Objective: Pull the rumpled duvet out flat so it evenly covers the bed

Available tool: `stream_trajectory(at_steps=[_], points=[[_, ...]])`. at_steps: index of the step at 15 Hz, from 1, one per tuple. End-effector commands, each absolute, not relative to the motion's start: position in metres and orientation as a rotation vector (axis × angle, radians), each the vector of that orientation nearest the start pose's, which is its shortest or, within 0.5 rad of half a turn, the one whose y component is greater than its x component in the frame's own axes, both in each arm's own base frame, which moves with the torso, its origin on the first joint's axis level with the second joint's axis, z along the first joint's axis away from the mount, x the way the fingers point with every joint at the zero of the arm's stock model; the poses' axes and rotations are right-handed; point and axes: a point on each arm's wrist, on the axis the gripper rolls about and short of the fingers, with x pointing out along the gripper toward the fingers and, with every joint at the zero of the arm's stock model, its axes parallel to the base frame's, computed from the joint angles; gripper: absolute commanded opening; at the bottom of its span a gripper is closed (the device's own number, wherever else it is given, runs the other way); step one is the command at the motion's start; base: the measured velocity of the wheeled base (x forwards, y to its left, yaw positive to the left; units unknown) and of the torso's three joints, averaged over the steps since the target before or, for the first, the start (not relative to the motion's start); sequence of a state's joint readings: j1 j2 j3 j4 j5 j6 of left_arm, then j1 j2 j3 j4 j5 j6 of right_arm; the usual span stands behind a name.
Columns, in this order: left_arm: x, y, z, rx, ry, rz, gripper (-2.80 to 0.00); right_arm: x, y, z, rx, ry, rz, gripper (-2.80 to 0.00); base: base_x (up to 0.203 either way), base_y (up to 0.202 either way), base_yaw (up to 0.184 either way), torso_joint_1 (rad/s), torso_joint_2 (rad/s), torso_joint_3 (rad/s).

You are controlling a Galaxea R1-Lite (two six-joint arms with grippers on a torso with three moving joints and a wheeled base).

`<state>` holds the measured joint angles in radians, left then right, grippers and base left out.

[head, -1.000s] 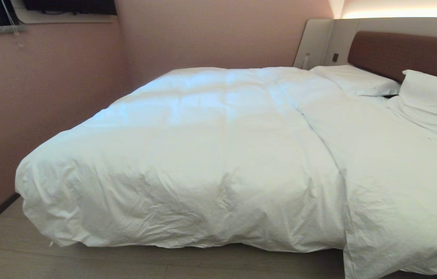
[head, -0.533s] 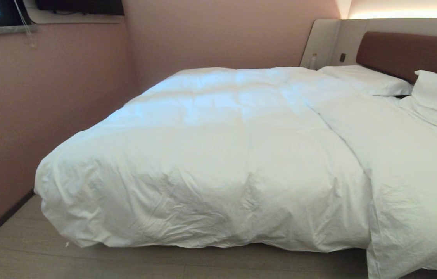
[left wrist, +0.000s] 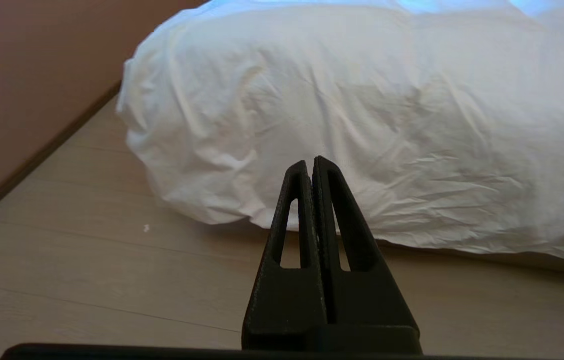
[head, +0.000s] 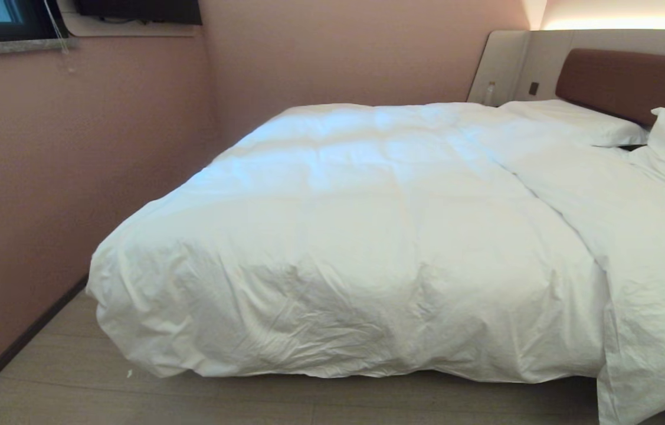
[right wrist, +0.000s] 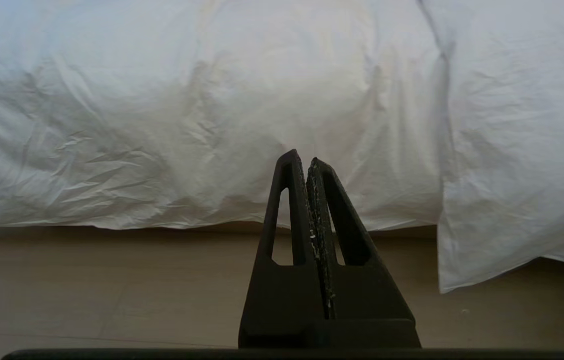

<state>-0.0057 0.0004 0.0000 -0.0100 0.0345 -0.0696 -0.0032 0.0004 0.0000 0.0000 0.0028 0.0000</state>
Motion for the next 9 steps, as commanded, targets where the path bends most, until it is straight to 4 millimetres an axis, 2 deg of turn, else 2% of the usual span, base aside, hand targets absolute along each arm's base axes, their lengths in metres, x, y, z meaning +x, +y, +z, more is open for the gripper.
stream_trajectory(at_steps=[1, 9], points=[[-0.0228, 0.0009, 0.0764, -0.069, -0.01, 0.029, -2.8, -0.0228, 0.0001, 0.0755, 0.0, 0.0, 0.0, -2.8, 0.0, 0.193, 0.003, 0.003, 0.0, 0.002], [-0.0228, 0.0009, 0.0764, -0.071, -0.01, 0.029, -2.8, -0.0228, 0.0001, 0.0755, 0.0, 0.0, -0.002, -2.8, 0.0, 0.195, -0.001, 0.003, 0.0, 0.002]])
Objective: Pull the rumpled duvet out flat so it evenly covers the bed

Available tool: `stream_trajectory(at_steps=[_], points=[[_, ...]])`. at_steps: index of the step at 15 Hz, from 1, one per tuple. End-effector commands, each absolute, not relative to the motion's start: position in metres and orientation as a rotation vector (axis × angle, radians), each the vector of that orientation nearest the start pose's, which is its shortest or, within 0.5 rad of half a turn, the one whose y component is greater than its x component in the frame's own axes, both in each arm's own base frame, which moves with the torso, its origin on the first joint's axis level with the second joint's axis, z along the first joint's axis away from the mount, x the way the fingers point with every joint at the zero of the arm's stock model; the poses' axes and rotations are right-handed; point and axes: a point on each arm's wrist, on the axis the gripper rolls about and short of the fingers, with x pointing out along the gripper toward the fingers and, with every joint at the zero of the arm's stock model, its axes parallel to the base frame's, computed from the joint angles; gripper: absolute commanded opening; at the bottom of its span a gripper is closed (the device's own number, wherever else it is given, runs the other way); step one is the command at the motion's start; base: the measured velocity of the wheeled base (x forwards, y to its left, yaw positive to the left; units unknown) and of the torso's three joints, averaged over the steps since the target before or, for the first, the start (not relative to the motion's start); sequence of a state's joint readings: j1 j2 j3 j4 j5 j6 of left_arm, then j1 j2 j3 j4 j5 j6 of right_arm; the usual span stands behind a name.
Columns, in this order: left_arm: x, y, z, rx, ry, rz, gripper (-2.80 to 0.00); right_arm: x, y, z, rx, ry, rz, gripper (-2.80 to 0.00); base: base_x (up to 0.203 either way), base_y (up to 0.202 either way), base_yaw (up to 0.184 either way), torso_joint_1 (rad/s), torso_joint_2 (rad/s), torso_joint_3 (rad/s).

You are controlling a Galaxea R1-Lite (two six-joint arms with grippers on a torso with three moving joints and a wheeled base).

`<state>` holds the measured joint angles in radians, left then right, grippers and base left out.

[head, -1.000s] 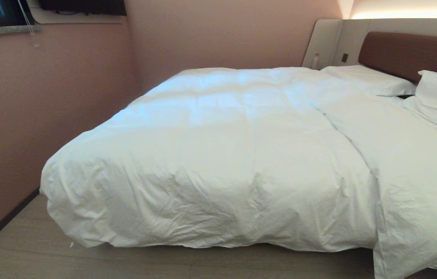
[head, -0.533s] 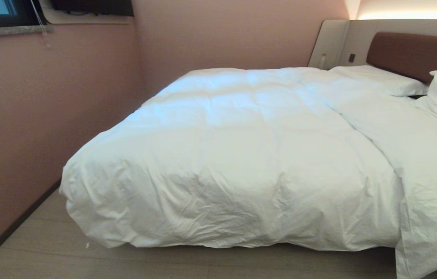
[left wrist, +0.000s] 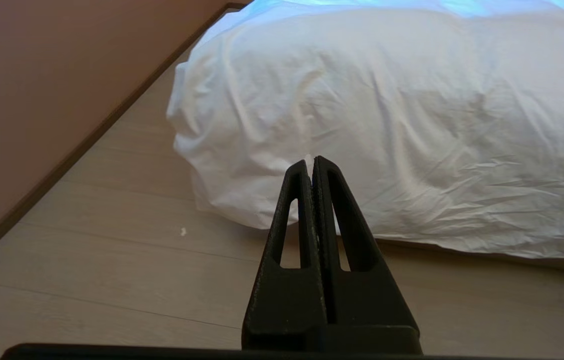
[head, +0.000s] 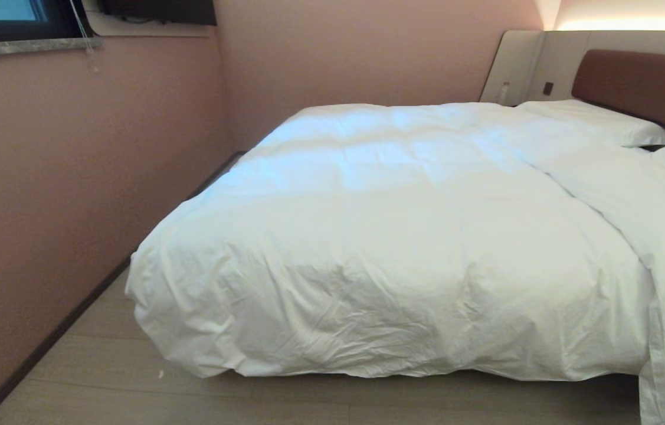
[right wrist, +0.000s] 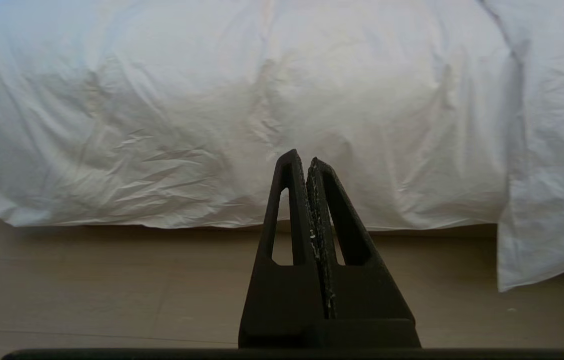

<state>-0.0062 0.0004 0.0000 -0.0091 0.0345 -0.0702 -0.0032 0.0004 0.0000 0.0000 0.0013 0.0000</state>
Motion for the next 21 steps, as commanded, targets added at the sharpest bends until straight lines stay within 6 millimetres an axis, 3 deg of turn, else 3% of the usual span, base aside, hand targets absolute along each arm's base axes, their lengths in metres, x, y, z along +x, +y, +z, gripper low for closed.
stream_trajectory(at_steps=[1, 21], points=[[-0.0228, 0.0009, 0.0766, -0.073, -0.012, 0.029, -2.8, -0.0228, 0.0001, 0.0755, 0.0, 0.0, 0.0, -2.8, 0.0, 0.194, 0.001, 0.007, 0.0, 0.002], [-0.0228, 0.0009, 0.0766, -0.071, -0.012, 0.027, -2.8, -0.0228, 0.0001, 0.0755, 0.0, 0.0, 0.0, -2.8, 0.0, 0.197, 0.0, 0.002, 0.0, 0.002]])
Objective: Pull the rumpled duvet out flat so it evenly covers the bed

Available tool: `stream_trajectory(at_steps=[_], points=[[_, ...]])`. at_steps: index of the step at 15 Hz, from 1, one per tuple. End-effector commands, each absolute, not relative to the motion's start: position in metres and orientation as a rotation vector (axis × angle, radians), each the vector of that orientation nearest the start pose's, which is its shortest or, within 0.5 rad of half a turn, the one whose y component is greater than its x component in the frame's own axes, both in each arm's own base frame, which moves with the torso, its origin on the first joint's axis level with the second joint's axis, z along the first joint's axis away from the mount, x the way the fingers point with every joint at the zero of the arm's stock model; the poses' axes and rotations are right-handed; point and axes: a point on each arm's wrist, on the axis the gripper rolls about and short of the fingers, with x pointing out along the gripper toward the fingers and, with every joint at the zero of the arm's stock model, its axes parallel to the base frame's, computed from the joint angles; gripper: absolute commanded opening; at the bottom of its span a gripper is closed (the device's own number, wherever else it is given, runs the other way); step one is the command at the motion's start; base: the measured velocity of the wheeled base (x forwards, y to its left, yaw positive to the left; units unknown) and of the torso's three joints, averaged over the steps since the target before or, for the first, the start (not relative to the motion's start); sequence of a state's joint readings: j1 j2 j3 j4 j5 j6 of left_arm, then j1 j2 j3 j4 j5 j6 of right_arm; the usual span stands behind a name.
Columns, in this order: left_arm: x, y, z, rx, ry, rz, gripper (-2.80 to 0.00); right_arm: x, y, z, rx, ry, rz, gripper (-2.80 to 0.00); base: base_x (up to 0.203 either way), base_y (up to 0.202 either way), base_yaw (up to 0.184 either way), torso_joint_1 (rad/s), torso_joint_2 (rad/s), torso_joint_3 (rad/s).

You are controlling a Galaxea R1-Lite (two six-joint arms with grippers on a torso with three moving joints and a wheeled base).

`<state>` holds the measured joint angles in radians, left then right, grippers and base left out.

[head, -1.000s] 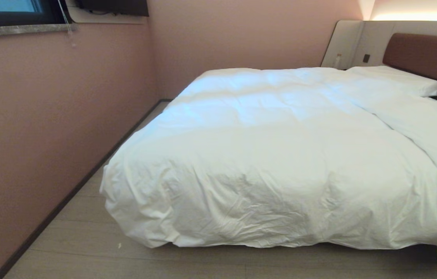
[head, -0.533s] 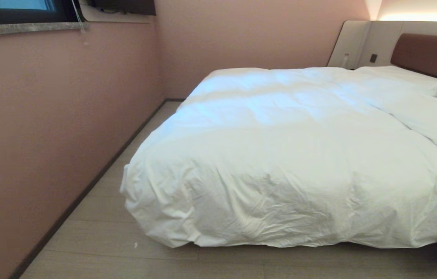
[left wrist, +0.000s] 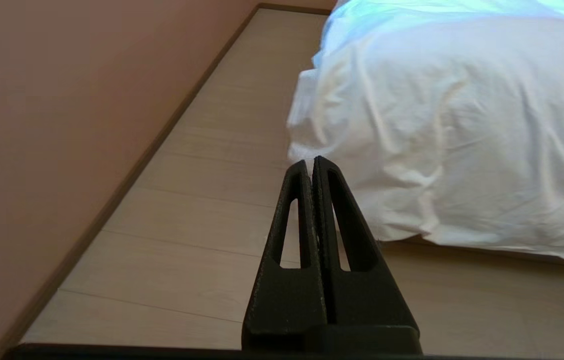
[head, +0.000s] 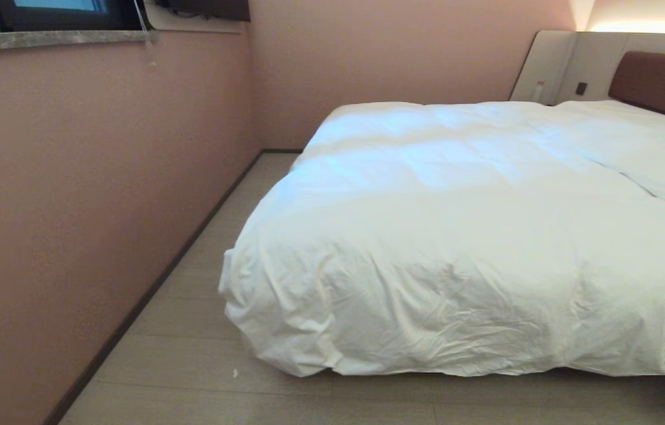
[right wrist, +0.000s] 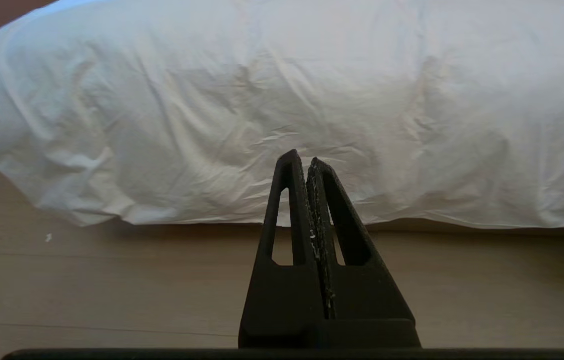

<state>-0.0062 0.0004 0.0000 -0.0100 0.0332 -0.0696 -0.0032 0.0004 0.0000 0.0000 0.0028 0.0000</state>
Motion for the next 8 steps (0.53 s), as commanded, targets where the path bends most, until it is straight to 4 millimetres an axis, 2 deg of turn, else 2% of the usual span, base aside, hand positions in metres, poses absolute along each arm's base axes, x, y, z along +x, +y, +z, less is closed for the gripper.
stream_trajectory(at_steps=[1, 8], points=[[-0.0228, 0.0009, 0.0766, -0.07, -0.012, 0.028, -2.8, -0.0228, 0.0001, 0.0755, 0.0, 0.0, 0.0, -2.8, 0.0, 0.198, 0.004, 0.01, 0.0, 0.006], [-0.0228, 0.0009, 0.0766, -0.069, -0.012, 0.029, -2.8, -0.0228, 0.0001, 0.0755, 0.0, 0.0, 0.0, -2.8, 0.0, 0.197, 0.001, 0.004, 0.0, 0.002]])
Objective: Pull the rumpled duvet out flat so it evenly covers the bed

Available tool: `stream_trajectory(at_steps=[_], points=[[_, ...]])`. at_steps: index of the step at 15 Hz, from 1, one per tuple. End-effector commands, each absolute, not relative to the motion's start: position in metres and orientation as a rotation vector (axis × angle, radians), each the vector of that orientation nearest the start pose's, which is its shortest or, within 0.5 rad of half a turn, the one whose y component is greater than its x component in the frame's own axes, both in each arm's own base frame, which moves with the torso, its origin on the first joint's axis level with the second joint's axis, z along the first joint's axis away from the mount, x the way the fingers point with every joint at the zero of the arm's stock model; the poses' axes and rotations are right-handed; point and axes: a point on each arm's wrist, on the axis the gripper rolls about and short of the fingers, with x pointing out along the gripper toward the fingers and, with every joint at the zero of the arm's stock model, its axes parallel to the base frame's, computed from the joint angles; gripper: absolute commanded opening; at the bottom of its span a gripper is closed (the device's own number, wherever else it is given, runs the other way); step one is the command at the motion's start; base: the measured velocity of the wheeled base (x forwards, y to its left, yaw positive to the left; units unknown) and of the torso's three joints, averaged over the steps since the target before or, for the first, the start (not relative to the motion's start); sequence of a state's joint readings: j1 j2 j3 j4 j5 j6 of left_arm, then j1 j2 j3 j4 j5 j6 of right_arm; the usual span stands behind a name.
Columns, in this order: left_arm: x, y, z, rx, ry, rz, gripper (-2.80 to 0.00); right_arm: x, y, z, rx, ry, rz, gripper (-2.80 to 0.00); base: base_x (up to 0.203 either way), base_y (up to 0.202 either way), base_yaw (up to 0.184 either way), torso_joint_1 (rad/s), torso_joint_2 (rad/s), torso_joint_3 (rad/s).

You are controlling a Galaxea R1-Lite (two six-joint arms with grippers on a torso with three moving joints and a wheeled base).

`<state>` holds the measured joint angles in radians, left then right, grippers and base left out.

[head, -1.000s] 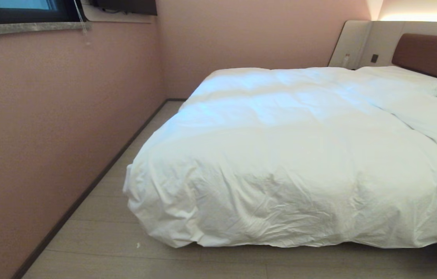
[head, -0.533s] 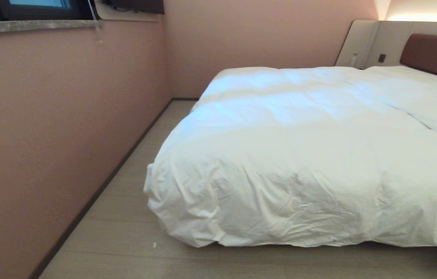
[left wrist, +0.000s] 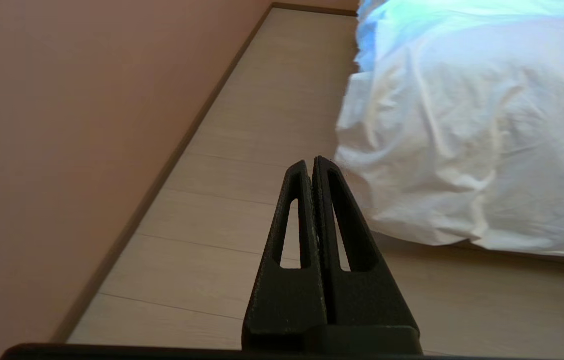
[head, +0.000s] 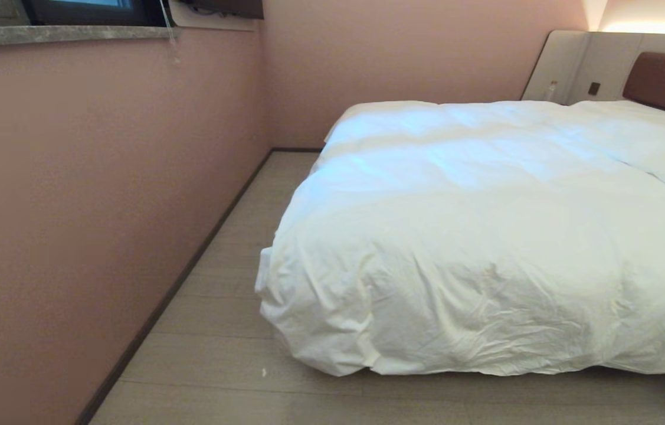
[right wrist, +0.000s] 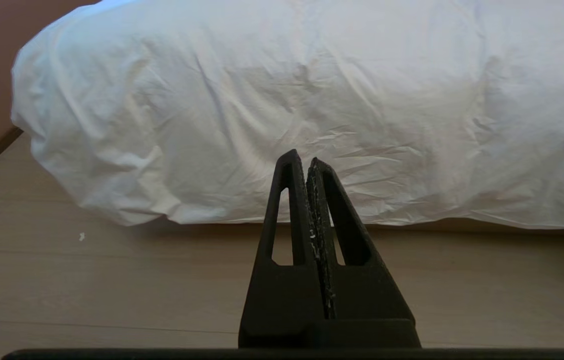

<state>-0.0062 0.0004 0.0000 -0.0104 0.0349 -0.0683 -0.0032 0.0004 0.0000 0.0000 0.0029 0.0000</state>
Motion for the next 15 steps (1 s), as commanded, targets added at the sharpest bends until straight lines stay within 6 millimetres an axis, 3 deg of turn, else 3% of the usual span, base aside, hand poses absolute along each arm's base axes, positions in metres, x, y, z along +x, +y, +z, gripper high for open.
stream_trajectory(at_steps=[1, 15], points=[[-0.0228, 0.0009, 0.0766, -0.069, -0.012, 0.029, -2.8, -0.0228, 0.0001, 0.0755, 0.0, 0.0, 0.0, -2.8, 0.0, 0.198, -0.002, 0.002, 0.0, 0.002], [-0.0228, 0.0009, 0.0766, -0.072, -0.012, 0.029, -2.8, -0.0228, 0.0001, 0.0755, 0.0, 0.0, -0.001, -2.8, 0.0, 0.19, 0.0, 0.003, 0.0, 0.003]])
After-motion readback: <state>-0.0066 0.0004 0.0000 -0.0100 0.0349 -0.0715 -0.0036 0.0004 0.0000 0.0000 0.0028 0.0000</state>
